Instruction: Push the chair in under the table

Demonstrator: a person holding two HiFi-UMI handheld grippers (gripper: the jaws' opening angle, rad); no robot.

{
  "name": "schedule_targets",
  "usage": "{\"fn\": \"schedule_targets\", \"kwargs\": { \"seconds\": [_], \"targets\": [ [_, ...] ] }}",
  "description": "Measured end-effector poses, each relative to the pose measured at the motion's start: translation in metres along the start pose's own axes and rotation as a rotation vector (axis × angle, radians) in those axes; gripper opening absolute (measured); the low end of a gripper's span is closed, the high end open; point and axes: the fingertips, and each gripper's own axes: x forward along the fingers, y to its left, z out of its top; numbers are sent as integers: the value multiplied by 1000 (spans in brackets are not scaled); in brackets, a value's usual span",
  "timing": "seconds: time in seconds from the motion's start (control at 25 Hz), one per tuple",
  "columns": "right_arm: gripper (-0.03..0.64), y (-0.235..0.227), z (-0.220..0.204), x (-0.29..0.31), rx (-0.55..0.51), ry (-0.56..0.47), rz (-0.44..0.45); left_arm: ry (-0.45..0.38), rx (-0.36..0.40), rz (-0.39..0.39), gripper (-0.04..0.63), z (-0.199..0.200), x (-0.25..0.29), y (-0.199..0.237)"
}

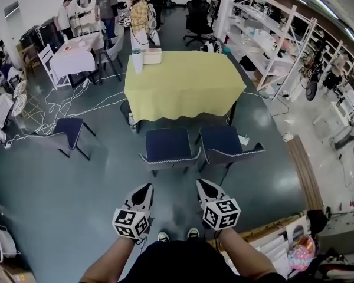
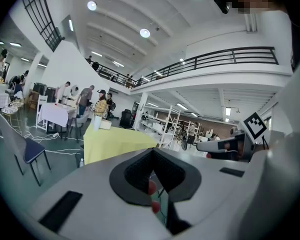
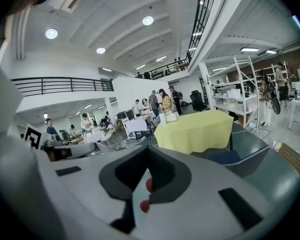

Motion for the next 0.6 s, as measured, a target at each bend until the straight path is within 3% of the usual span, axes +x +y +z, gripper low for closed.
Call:
{"fn": "schedule_targets", "kwargs": {
  "seconds": [0.6],
  "targets": [
    [14,24,-25,0,10,40,-57,23,-30,-44,9,-15,-15,31]
  ]
}}
